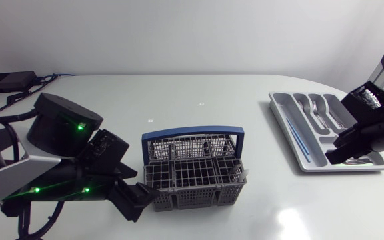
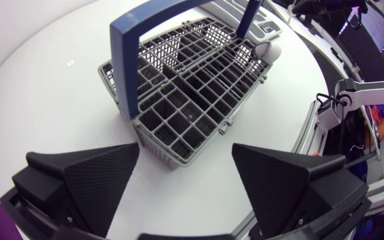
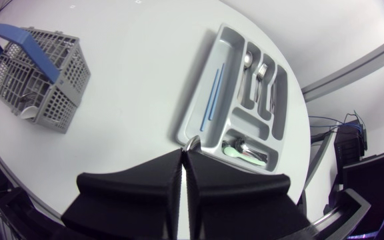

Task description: Unload the cutlery basket into the drawer organizer.

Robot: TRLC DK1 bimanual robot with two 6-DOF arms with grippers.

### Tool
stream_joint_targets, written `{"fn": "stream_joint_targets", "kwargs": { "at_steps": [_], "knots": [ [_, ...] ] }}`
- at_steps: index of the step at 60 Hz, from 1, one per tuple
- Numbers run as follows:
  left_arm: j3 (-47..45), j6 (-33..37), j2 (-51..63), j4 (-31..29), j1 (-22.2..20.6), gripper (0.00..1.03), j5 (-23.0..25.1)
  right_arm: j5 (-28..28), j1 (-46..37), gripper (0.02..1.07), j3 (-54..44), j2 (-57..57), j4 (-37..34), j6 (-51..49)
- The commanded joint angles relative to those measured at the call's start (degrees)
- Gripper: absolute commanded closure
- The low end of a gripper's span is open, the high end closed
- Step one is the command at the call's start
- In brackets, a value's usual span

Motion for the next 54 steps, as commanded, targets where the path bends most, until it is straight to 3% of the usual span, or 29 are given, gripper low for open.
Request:
{"fn": "stream_joint_targets", "kwargs": {
  "at_steps": [1, 25, 54],
  "knots": [
    [1.8, -1.66, 1.13, -0.56, -1.06, 0.06, -0.83, 0.62, -4.15, 1.01, -2.39, 2.4, 2.44, -2.92],
    [4.26, -4.65, 2.98, -1.44, -2.55, 0.06, -2.32, -0.44, -20.68, 1.01, -7.66, 18.05, 24.85, -13.03],
    [7.6, -8.16, 5.18, -2.94, -6.24, 0.06, -5.4, -0.7, -24.81, 0.98, -9.51, 31.76, 41.29, -19.1]
  ]
}}
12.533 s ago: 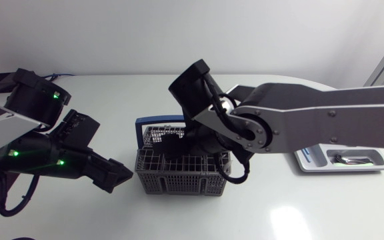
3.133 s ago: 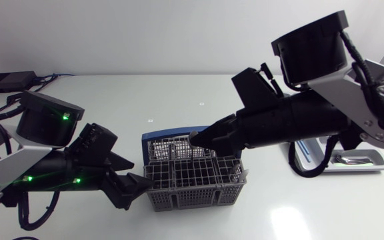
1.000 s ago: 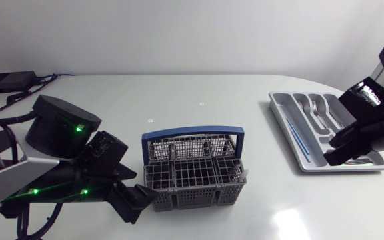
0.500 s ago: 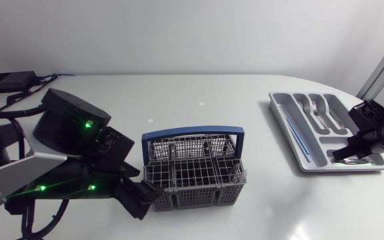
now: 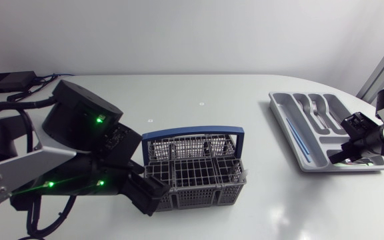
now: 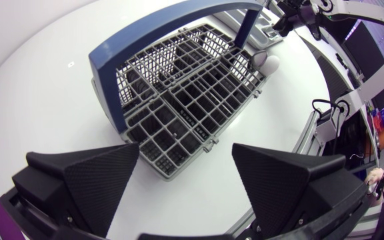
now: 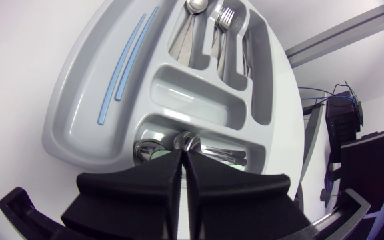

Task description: Unload the cutlery basket into the drawer organizer.

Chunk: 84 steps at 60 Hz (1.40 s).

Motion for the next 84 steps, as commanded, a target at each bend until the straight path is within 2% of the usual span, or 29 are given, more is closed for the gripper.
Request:
{"fn": "stream_joint_targets", "kwargs": {
  "at_steps": [1, 4, 10, 12, 26, 38, 52, 63, 84],
  "knots": [
    [1.76, -1.76, 1.02, -0.73, -1.02, 0.06, -0.72, 0.02, -0.39, 0.97, -1.7, 1.86, 1.29, -2.2],
    [1.85, -2.2, 1.11, -0.73, -1.55, 0.06, -1.07, 0.29, -0.39, 0.94, -1.97, 2.48, 2.08, -2.2],
    [2.29, -2.9, 1.73, -0.73, -1.99, 0.06, -1.69, 2.75, 0.13, 0.62, -3.29, 3.62, 4.72, -2.73],
    [2.55, -2.9, 1.99, -0.73, -2.07, 0.06, -2.04, 3.1, 0.22, 0.56, -3.37, 3.71, 4.8, -2.73],
    [4.84, -6.33, 4.54, -1.43, -3.3, 0.06, -2.22, 3.36, 0.66, 0.36, -3.46, -1.48, 3.22, -1.41],
    [7.12, -9.23, 5.59, -3.54, -4.27, 0.06, -2.22, 0.46, 4.62, 0.33, -2.14, -12.38, -8.64, 4.66],
    [8.79, -12.04, 6.56, -6.18, -4.89, 0.06, -2.22, -1.56, 16.22, 0.33, 0.14, -23.19, -23.23, 17.84],
    [9.32, -13.1, 6.65, -7.41, -4.89, 0.06, -2.04, -1.82, 25.8, 0.33, 4.18, -26.09, -32.2, 29.88],
    [9.23, -13.71, 7.09, -7.41, -5.24, 0.06, -1.95, -2.44, 43.2, 0.33, 7.96, -25.91, -41.25, 56.69]
  ]
}}
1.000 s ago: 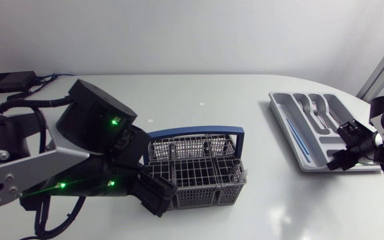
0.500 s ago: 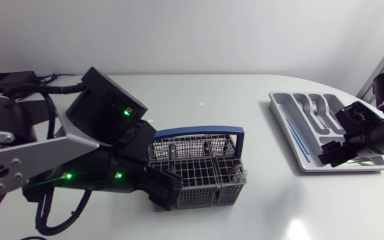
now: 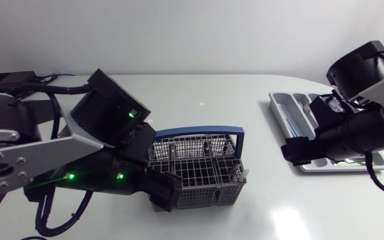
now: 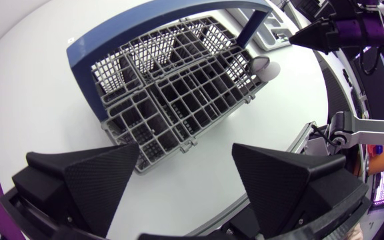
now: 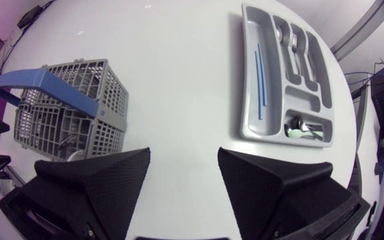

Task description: Unload the cutlery basket into the drawer organizer.

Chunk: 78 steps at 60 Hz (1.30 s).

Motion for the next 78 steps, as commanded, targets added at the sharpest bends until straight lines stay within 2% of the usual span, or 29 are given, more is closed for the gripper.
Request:
{"fn": "stream_joint_targets", "kwargs": {
  "at_steps": [1, 11, 19, 23, 27, 32, 56, 70, 78],
  "knots": [
    [1.63, -1.38, 0.84, -0.59, -0.58, 0.06, -0.18, -0.3, 3.34, 0.33, 1.49, 0.05, -1.62, 8.39],
    [1.28, -1.38, 0.84, -0.41, -0.58, 0.06, -0.18, -0.82, 8.7, 0.33, 1.49, 0.93, -1.98, 16.65],
    [0.66, -1.38, 0.84, -0.24, -0.76, 0.06, -0.18, -3.29, 10.63, 0.32, 1.32, 0.84, -1.27, 22.8],
    [0.57, -1.38, 0.84, -0.15, -0.76, 0.06, -0.18, -5.31, 11.86, 0.2, 1.41, 1.72, -1.89, 25.7],
    [0.49, -1.3, 0.84, -0.06, -0.76, 0.06, -0.18, -6.8, 12.39, 0.14, 1.76, 2.95, -2.94, 27.99],
    [0.31, -1.3, 0.84, 0.03, -0.76, 0.06, -0.18, -6.98, 13.53, 0.14, 1.67, 3.92, -2.94, 30.27],
    [-0.13, -1.38, 0.93, 0.99, -1.02, 0.06, -0.18, -14.45, 13.79, 0.14, 3.52, 2.78, -3.38, 38.36],
    [-0.04, -1.38, 1.01, 1.08, -1.02, 0.06, -0.18, -14.36, 13.53, 0.14, 4.57, 2.34, -5.23, 46.09],
    [-0.13, -1.38, 1.1, 1.08, -1.02, 0.06, -0.18, -14.45, 13.35, 0.15, 4.92, 2.95, -5.05, 47.23]
  ]
}}
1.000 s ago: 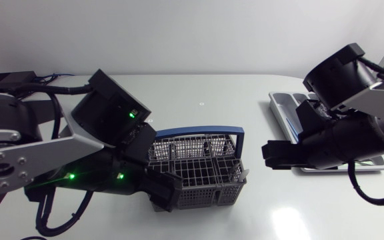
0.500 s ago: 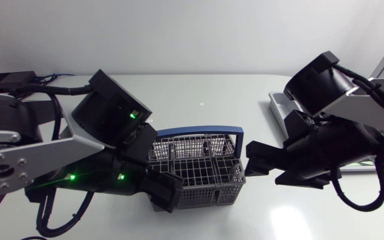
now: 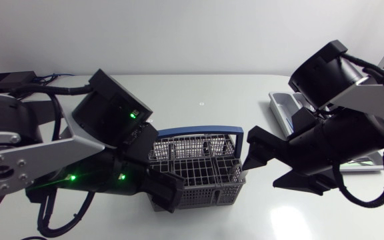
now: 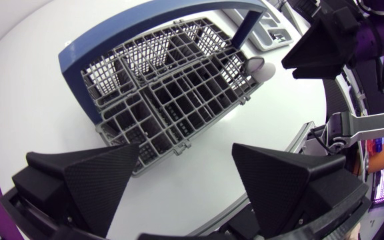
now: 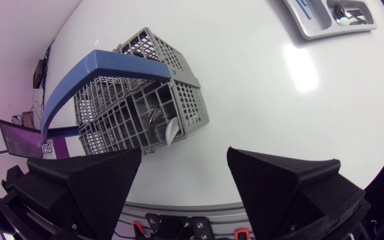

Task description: Unload the cutlery basket into the drawer organizer.

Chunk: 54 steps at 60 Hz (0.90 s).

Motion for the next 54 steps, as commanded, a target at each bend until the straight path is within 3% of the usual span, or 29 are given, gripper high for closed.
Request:
{"fn": "stream_joint_targets", "kwargs": {
  "at_steps": [1, 21, 30, 54],
  "knots": [
    [-0.04, -1.28, 0.99, 0.16, -0.39, 0.06, -0.18, -0.07, -0.2, 0.15, 1.51, 0.07, -0.55, 3.04],
    [-0.31, -1.19, 0.99, 0.16, -0.39, 0.06, -0.18, -0.24, -0.37, 0.21, 1.07, 1.21, 0.51, 3.3],
    [-0.22, -1.1, 0.99, 0.16, -0.39, 0.06, -0.18, -0.07, -0.37, 0.35, 0.9, 1.65, 0.59, 3.74],
    [-0.48, -1.01, 0.99, 0.16, -0.39, 0.06, -0.09, 0.37, -0.11, 0.48, -1.65, 2.53, 4.46, 3.74]
  ]
}}
